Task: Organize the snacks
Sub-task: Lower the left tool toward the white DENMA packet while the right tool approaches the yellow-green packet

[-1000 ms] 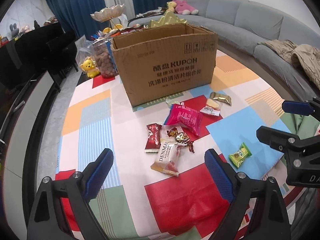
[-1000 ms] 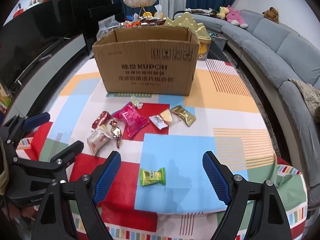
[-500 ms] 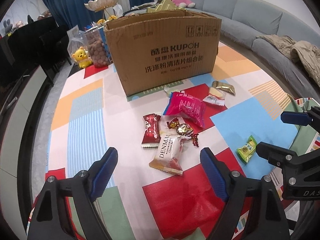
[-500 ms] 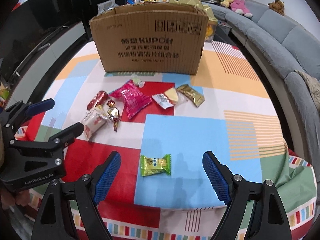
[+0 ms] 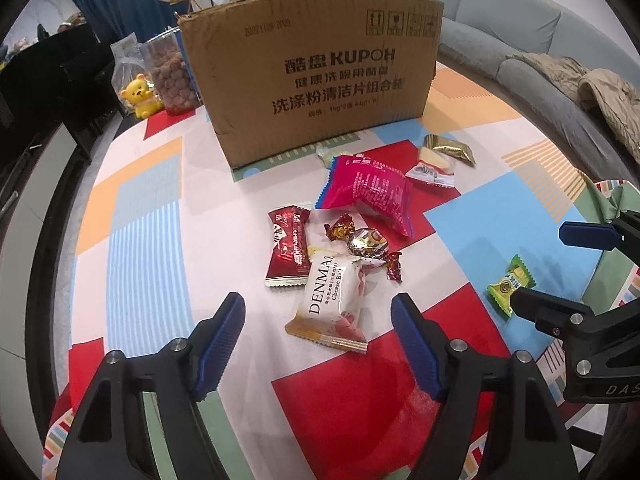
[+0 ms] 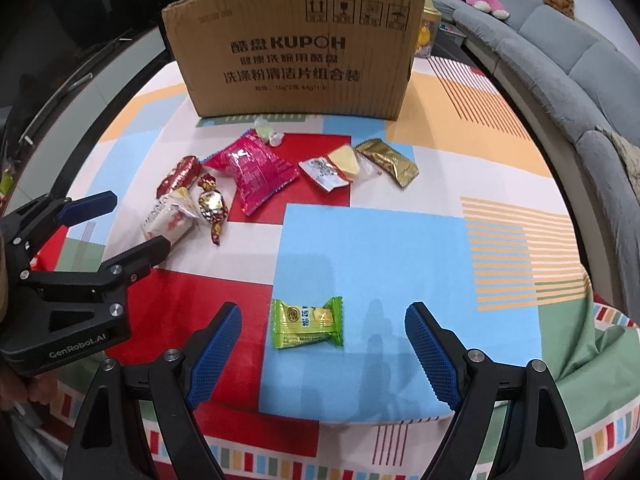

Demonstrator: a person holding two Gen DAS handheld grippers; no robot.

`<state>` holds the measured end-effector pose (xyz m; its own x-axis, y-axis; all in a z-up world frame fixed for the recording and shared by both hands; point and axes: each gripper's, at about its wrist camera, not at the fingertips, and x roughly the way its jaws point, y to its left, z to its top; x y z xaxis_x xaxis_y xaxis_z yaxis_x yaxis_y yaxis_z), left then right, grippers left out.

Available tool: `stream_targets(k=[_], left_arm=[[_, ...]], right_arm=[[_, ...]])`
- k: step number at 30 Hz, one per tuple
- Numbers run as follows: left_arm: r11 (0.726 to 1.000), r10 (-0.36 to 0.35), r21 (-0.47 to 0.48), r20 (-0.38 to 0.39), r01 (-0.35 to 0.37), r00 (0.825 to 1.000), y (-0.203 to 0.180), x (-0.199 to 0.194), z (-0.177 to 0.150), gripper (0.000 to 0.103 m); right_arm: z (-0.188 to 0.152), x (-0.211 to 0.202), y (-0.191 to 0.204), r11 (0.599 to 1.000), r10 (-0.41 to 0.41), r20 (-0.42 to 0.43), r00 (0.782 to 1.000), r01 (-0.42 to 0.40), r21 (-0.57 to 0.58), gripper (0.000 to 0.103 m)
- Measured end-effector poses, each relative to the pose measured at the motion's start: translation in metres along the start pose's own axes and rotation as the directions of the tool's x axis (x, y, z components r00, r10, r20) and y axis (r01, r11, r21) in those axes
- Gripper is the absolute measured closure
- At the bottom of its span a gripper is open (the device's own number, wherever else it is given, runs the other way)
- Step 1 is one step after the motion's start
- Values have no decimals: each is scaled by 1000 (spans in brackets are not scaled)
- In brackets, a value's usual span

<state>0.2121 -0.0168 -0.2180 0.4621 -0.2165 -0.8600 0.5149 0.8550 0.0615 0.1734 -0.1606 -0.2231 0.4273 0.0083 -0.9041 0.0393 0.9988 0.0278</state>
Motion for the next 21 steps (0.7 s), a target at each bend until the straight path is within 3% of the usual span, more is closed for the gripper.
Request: stream_targets(k=[13, 21], left_arm=[[1000, -19, -11, -32, 18, 999, 2, 20, 1, 41], [999, -29, -19, -47, 28, 999, 1, 29, 2, 48]], right_arm=[[-1, 21, -4, 1000, -5, -46, 999, 6, 18, 20], [-3, 32, -5, 1000, -1, -81, 997, 2, 18, 30]])
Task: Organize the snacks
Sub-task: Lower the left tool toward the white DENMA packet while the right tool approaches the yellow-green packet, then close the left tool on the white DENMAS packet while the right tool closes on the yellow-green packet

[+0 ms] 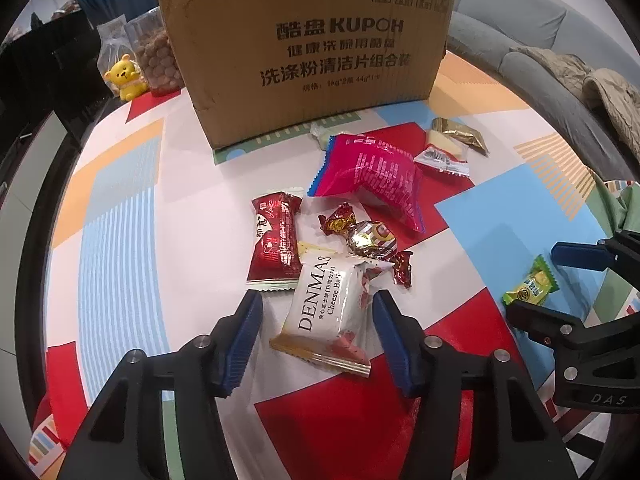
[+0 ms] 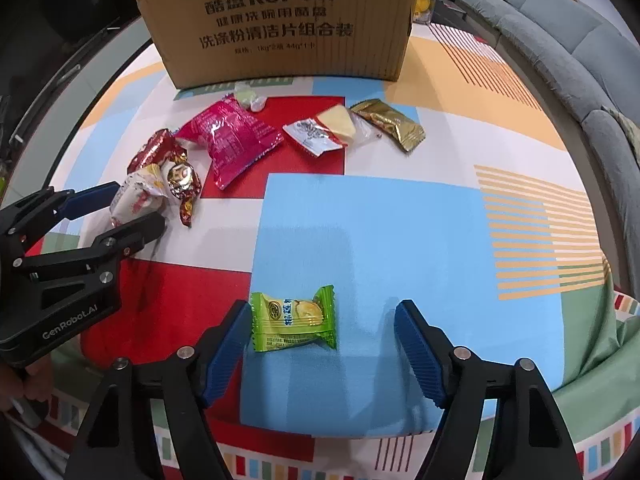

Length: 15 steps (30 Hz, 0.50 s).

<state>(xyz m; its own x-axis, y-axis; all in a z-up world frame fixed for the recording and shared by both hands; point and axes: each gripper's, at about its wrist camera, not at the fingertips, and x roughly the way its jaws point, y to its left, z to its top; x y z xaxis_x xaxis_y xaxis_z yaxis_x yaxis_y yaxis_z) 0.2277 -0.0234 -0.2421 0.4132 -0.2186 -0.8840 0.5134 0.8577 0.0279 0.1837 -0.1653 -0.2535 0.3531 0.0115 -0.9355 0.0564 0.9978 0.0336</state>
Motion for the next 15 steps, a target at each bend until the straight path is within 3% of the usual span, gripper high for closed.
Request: stream_targets(k=[4, 6, 11, 15], left_arm=[[1000, -4, -11, 4, 4, 1000, 1, 1, 1, 49], [1000, -11, -11, 5, 11, 1000, 1, 1, 0, 55], [1000, -20, 6, 18, 20, 1000, -4, -1, -1, 65], [1000, -25, 4, 20, 25, 999, -4, -2, -1, 69]], right_arm=[[-1, -1, 3, 1000, -12, 7, 1000, 12, -19, 32], [-2, -2, 4, 1000, -11, 12, 1000, 12, -24, 37], [-2, -6, 8, 999, 1, 25, 1000, 1, -50, 65], [-2, -8, 8, 998, 1, 25, 1000, 0, -55, 67]])
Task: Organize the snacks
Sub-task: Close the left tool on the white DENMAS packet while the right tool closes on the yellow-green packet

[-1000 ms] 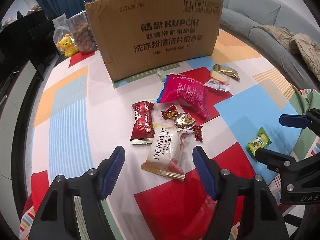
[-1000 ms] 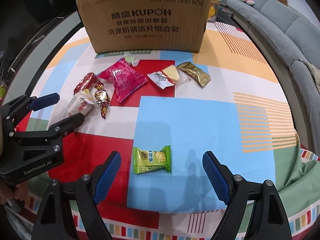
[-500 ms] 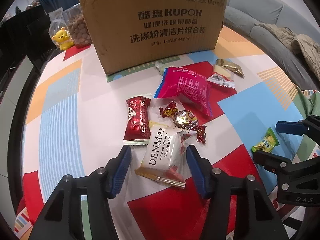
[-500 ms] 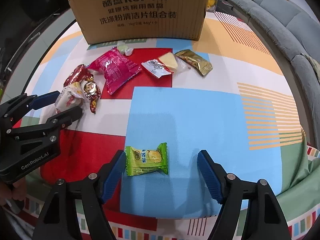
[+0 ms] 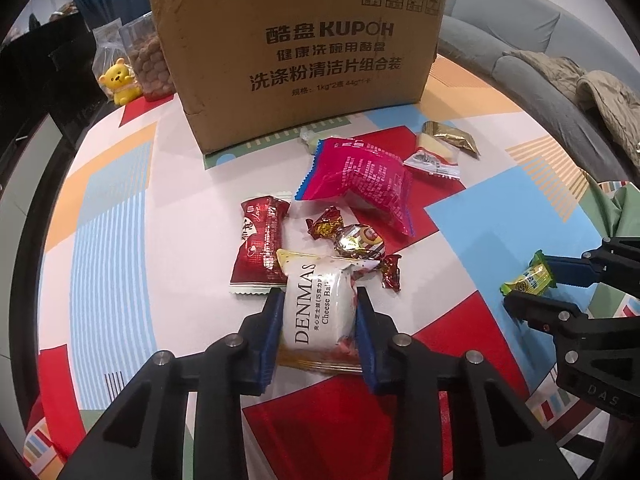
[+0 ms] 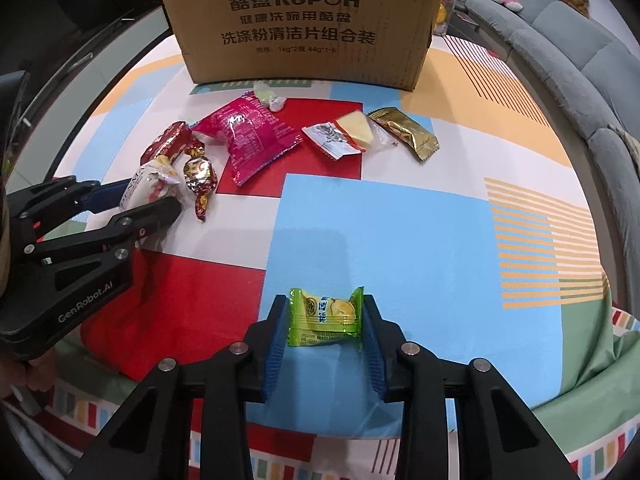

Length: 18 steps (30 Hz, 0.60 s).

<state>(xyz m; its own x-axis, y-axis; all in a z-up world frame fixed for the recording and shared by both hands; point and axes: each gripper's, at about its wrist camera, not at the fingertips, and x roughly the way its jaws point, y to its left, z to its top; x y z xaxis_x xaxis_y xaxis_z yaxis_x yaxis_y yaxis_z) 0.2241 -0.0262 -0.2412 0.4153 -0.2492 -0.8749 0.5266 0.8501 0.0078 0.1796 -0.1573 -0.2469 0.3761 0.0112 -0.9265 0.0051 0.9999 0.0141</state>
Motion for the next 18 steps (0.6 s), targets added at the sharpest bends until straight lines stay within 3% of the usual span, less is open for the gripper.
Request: stream_targets(k=[3, 5, 18], left_arm=[[1000, -10, 0, 2, 10, 1000, -1, -1, -1, 70], [1000, -15, 0, 1, 15, 1000, -3, -1, -1, 70], [1000, -11, -4, 33, 11, 999, -5, -12, -4, 70]], right_arm=[[1, -4, -1, 1000, -2, 14, 1000, 2, -2, 72], [2, -5, 0, 1000, -2, 16, 1000, 2, -5, 81], [3, -16, 0, 1000, 2, 49, 999, -1, -9, 81]])
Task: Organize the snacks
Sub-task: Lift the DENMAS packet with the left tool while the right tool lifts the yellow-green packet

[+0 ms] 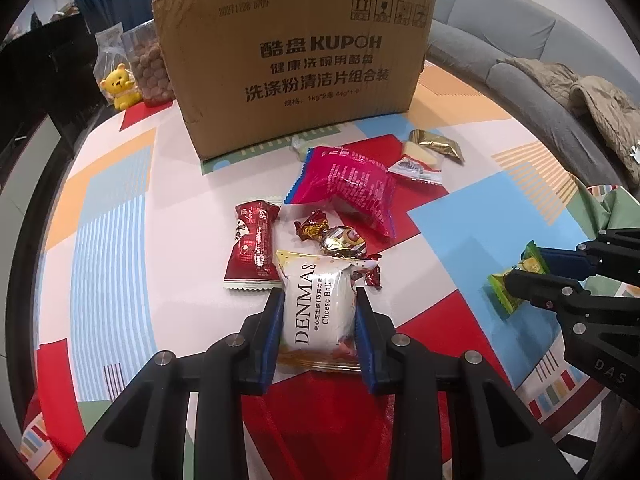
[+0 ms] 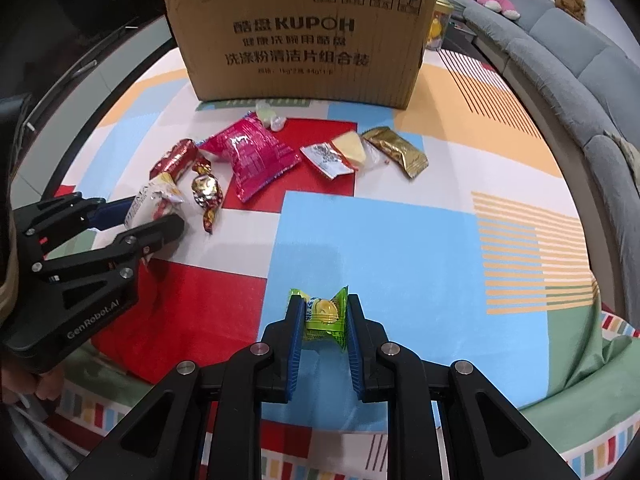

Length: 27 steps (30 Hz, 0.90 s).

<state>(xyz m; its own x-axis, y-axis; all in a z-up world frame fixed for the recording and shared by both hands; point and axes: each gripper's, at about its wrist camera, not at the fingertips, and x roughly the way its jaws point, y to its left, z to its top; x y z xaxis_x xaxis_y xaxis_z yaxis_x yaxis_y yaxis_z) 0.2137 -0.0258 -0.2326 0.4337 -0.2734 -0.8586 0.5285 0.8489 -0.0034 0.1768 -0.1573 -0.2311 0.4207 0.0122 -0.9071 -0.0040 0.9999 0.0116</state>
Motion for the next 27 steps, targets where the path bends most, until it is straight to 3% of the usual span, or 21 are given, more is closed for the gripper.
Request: stream_targets(k=[27], left_arm=[[993, 74, -95, 66, -67, 995, 1, -53, 5, 70]], right_arm=[[18, -50, -1, 1000, 2, 144, 990, 0, -14, 82]])
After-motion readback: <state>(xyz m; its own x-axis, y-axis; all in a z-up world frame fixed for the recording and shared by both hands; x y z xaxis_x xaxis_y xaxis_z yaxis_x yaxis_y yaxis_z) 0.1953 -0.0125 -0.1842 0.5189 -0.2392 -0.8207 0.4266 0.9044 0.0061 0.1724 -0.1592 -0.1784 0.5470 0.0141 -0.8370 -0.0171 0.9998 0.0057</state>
